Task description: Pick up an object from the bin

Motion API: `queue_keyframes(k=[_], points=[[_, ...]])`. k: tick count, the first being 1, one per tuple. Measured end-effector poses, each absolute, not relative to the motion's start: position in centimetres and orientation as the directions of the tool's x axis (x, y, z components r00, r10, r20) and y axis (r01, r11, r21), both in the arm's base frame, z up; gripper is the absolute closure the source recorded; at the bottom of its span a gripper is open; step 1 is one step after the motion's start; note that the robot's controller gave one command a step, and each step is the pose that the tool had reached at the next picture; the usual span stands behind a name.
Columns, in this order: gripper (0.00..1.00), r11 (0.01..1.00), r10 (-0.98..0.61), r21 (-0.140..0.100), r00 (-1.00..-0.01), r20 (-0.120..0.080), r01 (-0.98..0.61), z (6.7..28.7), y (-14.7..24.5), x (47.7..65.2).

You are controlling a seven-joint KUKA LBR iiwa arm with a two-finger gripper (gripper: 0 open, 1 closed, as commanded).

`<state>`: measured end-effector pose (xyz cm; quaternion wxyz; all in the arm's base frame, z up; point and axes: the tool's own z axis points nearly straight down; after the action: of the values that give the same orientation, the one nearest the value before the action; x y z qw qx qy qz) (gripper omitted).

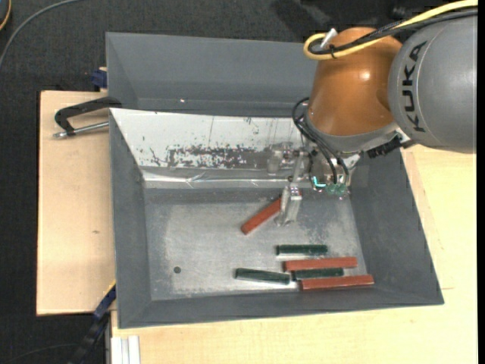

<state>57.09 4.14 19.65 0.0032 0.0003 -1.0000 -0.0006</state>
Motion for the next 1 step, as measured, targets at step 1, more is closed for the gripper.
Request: queue_keyframes(k=[1], points=[[0.00, 0.989, -0.148, 0.002, -0.989, 0.006, -0.148, 7.47, 7.34, 57.53]])
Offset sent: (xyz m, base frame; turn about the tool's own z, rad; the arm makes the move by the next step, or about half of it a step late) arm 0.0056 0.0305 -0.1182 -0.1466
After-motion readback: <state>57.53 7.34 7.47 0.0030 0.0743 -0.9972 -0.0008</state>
